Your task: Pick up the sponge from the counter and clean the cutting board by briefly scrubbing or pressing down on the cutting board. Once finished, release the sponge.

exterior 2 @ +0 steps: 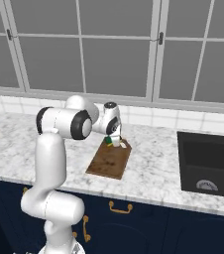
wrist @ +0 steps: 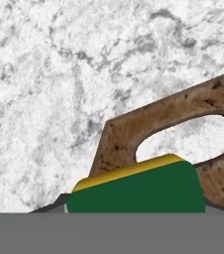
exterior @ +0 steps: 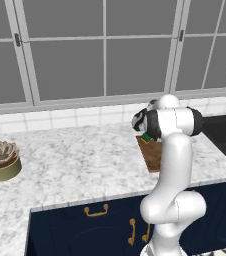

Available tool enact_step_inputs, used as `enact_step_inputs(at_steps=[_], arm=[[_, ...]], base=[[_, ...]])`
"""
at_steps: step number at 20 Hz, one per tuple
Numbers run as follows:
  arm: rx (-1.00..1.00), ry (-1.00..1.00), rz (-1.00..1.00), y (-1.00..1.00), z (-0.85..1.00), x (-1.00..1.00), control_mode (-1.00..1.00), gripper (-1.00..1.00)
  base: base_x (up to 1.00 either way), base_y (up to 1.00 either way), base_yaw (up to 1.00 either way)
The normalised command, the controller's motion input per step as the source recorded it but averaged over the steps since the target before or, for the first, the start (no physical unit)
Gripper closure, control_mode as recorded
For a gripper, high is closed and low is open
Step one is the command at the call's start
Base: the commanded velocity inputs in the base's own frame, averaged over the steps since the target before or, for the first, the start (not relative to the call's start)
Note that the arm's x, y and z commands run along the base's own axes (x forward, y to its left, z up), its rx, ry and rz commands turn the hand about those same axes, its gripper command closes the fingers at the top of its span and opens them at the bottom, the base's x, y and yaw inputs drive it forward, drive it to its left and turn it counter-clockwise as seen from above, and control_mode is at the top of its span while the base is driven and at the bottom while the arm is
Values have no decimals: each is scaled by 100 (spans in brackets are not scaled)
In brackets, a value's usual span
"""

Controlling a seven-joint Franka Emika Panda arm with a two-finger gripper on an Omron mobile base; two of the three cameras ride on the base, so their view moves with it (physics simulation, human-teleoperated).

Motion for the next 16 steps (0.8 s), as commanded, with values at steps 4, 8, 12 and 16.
enact_step_inputs(at_steps=[4,8,12,16], arm=[[-4,-6,-3,-46,-47,-16,-100,100],[-4,0,0,-55,-28,-16,-100,100],[0,0,2,-56,-7,-38,-100,100],[-3,-1,11,-43,-23,-67,-100,100]], base=[[0,0,0],[0,0,0],[0,0,0],[0,0,0]])
